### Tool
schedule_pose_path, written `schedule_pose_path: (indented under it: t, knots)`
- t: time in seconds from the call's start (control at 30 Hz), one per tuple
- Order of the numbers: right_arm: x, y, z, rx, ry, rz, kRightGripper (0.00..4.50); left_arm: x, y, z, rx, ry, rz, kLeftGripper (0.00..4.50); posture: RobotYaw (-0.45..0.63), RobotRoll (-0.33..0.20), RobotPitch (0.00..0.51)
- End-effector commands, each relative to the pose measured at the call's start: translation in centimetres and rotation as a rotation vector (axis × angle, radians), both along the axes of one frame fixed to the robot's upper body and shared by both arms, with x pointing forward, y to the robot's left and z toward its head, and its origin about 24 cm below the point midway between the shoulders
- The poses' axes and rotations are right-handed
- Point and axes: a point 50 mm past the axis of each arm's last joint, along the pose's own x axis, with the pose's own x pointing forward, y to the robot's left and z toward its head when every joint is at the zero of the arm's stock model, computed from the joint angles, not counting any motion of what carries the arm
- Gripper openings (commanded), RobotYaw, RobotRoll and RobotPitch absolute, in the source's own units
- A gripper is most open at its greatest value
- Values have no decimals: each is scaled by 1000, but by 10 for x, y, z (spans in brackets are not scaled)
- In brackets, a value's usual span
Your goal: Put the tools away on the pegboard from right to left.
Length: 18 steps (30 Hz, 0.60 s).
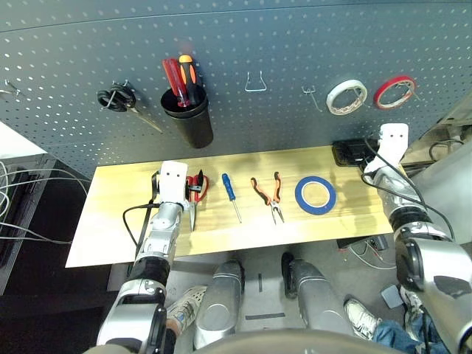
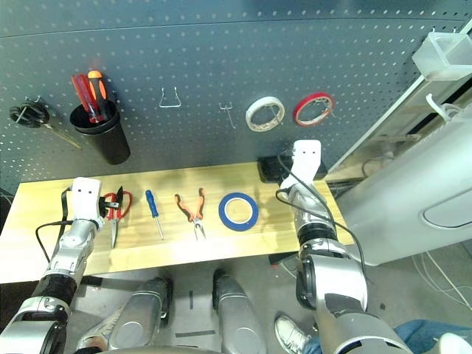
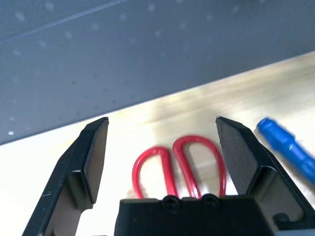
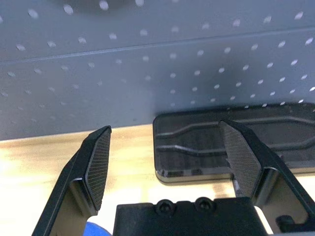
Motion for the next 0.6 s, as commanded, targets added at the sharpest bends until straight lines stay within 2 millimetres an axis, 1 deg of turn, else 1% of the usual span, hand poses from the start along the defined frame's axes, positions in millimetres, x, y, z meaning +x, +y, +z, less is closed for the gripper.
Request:
schedule_pose_path:
  t: [0.03, 0.13, 0.2, 0.37, 0.47, 0.53, 0.6]
  knots:
    - [-6, 0, -13, 0, 70, 20, 4500, -8, 5, -6, 11, 39, 18, 4458, 112, 0, 206]
    - [-7, 2, -16, 1, 91, 61, 4500, -11, 3, -8, 10, 51, -2, 4458, 115, 0, 207]
    - [-6, 4, -14, 14, 100, 95, 4500, -9, -4, 0, 7, 31, -77, 4458, 116, 0, 211]
    - [-11, 7, -23, 46, 251, 184, 4500, -6, -31, 16, 21, 21, -331, 4458, 112, 0, 218]
    - [-18, 11, -33, 37, 348, 211, 4500, -5, -53, 23, 61, 28, -501, 4458, 121, 0, 217]
    - [-23, 14, -43, 25, 413, 220, 4500, -5, -68, 24, 89, 36, -595, 4458, 127, 0, 217]
    - [-29, 16, -53, 18, 468, 214, 4500, -5, -79, 23, 99, 46, -653, 4458, 133, 0, 215]
